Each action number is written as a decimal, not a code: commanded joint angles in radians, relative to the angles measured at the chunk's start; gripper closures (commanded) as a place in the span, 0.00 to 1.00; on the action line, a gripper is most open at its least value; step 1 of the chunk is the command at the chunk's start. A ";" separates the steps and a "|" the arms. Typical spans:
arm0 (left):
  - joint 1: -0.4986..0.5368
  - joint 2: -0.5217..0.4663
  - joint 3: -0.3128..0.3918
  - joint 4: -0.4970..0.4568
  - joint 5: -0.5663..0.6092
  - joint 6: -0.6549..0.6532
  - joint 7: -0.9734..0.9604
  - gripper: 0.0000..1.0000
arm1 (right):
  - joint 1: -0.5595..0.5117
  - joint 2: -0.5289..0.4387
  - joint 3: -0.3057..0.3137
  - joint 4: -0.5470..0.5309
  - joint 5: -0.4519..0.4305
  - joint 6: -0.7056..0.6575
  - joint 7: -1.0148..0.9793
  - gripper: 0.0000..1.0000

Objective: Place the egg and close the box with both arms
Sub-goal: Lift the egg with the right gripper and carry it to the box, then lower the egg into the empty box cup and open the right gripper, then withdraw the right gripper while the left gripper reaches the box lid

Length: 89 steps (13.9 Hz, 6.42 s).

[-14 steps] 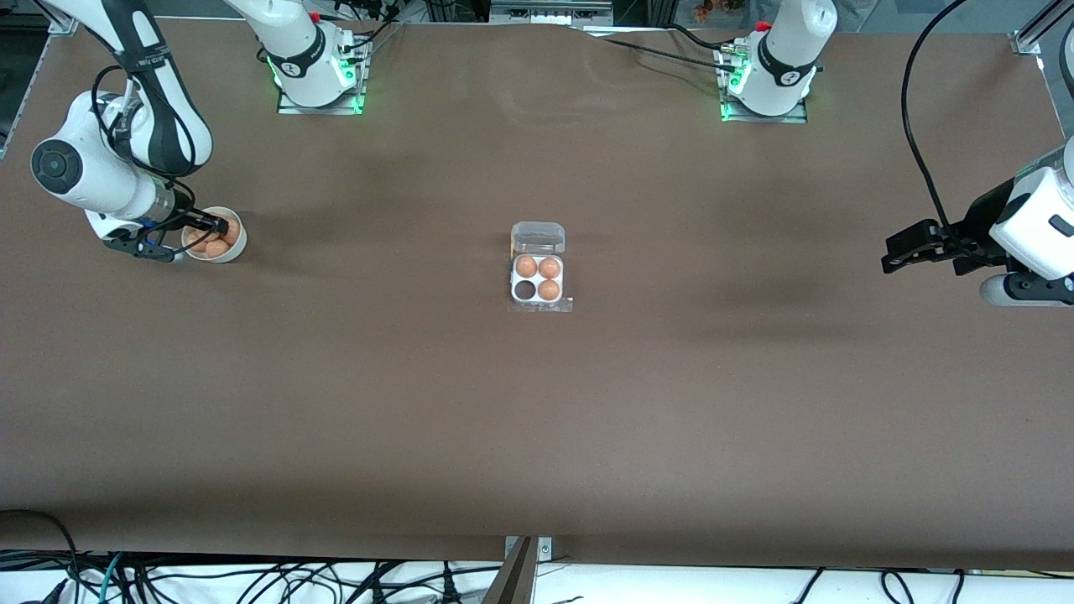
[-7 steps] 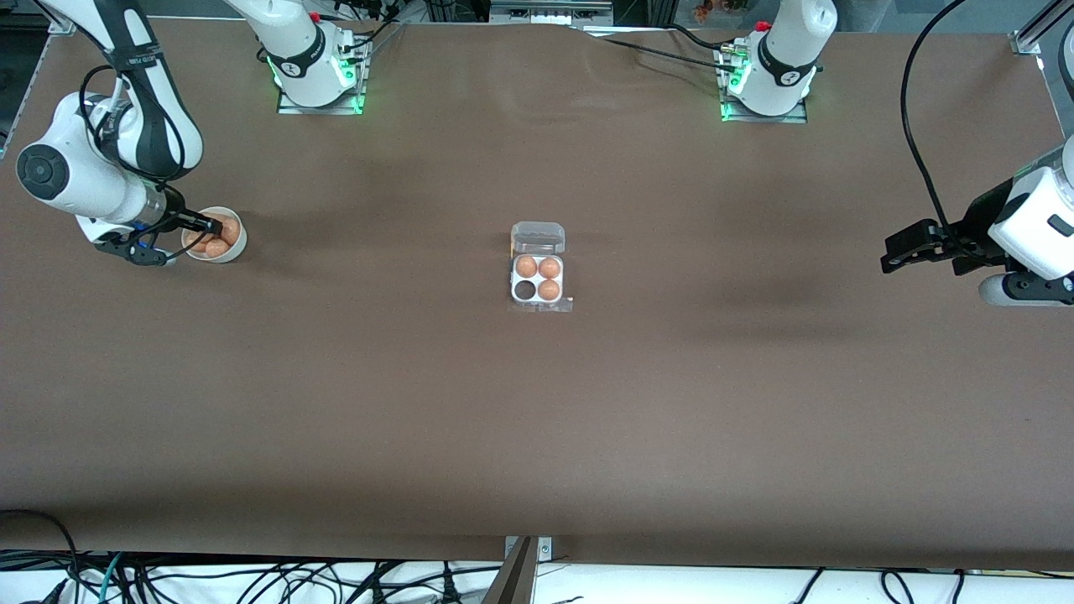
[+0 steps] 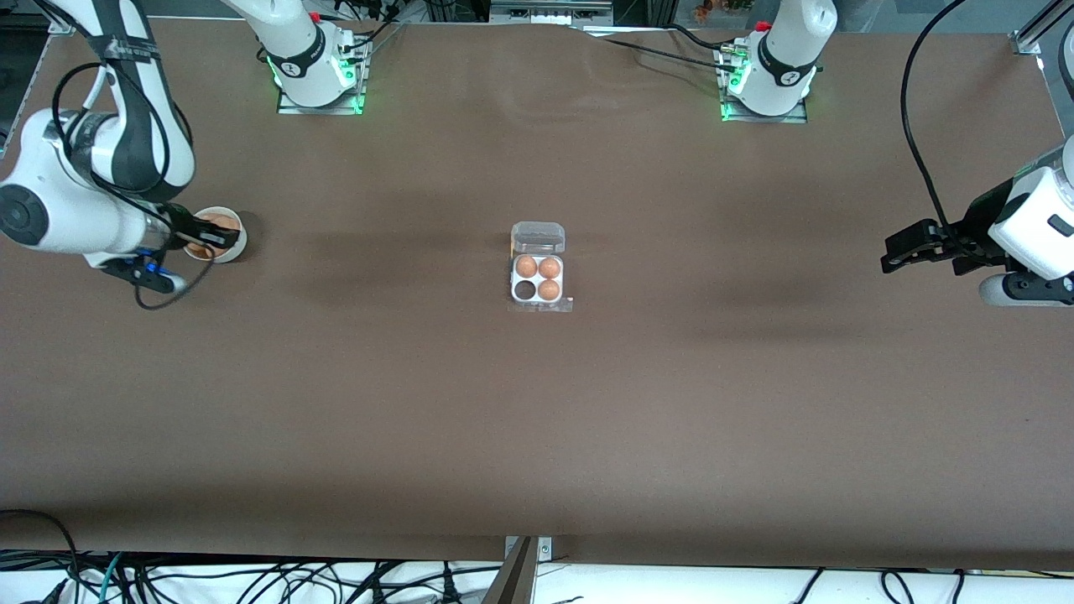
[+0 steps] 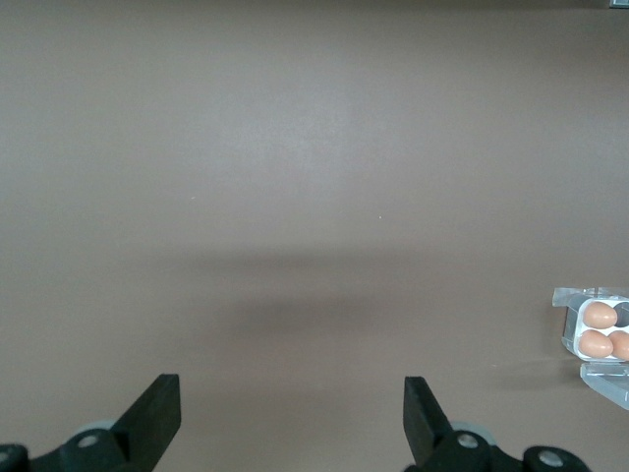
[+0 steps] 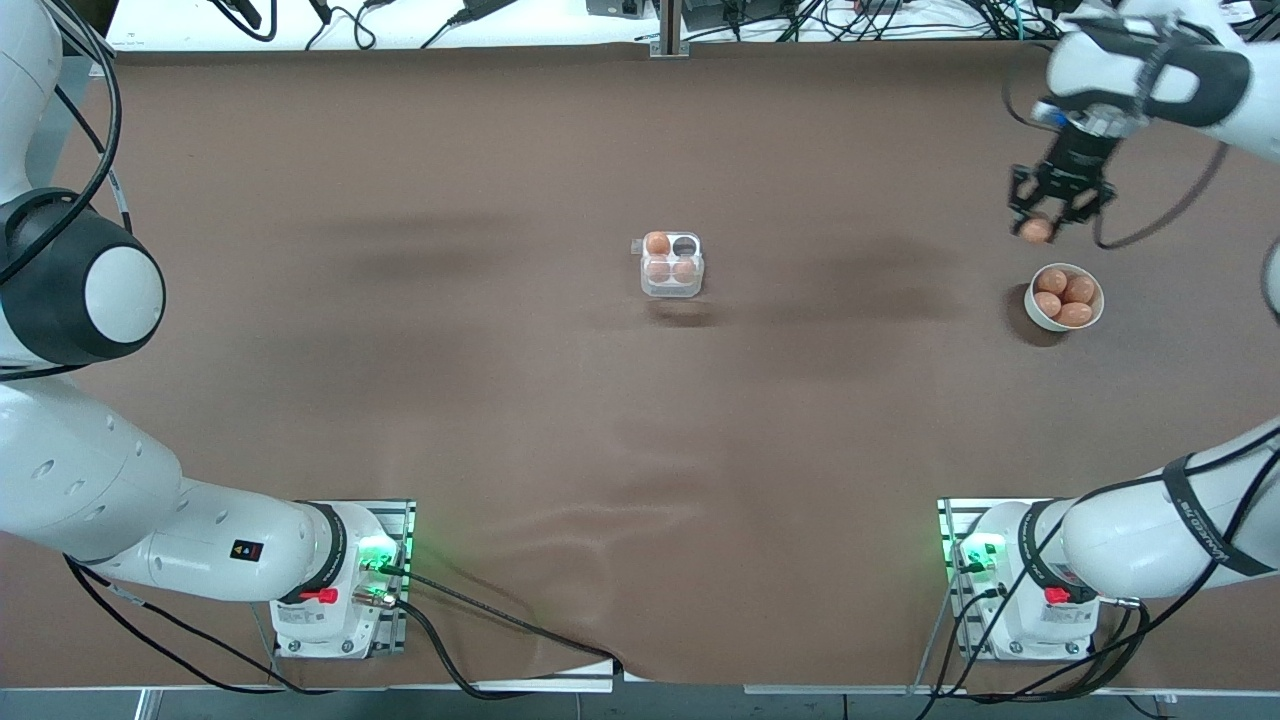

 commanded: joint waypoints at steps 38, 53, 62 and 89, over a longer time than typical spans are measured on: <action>0.005 -0.006 0.007 0.012 0.049 -0.013 0.011 0.00 | 0.247 0.666 0.278 0.480 1.335 0.077 0.497 0.59; 0.002 -0.006 0.005 0.012 0.047 -0.013 0.010 0.00 | 0.261 0.707 0.278 0.484 1.333 0.088 0.491 0.01; -0.009 0.000 -0.106 0.011 0.030 -0.014 -0.111 0.00 | 0.223 0.602 0.175 0.532 1.053 0.076 0.494 0.00; -0.271 0.436 -0.472 0.011 -0.263 -0.019 -0.768 0.94 | -0.202 -0.212 0.278 0.377 -0.170 -0.152 -0.116 0.00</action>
